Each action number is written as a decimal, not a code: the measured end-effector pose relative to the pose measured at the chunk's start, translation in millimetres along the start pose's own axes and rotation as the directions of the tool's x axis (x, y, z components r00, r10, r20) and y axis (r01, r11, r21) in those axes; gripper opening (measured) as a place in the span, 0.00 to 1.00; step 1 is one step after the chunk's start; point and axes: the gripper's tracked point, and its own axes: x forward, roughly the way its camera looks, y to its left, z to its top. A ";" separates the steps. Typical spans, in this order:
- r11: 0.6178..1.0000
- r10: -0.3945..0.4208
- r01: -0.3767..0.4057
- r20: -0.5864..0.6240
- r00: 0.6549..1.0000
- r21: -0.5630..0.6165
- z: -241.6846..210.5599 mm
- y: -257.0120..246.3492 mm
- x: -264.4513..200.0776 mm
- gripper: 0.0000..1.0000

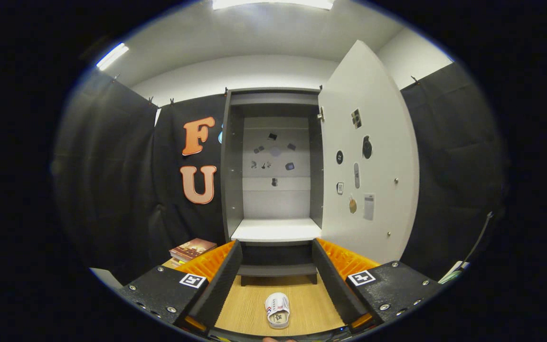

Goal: Open the shoe cabinet door, grab the shoes and put them into the shoe cabinet, then close the shoe cabinet door.

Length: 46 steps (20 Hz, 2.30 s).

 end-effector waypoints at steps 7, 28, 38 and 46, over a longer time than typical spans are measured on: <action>0.999 0.032 -0.037 -0.174 0.984 -0.027 -102.9 19.3 41.7 0.93; 0.995 0.096 -0.038 -0.783 0.615 0.092 -414.5 29.1 88.4 0.92; 0.997 0.077 -0.027 -0.814 0.576 0.075 -437.3 23.8 97.8 0.51; 0.997 0.059 0.008 -0.810 0.583 0.079 -442.9 14.3 107.7 0.23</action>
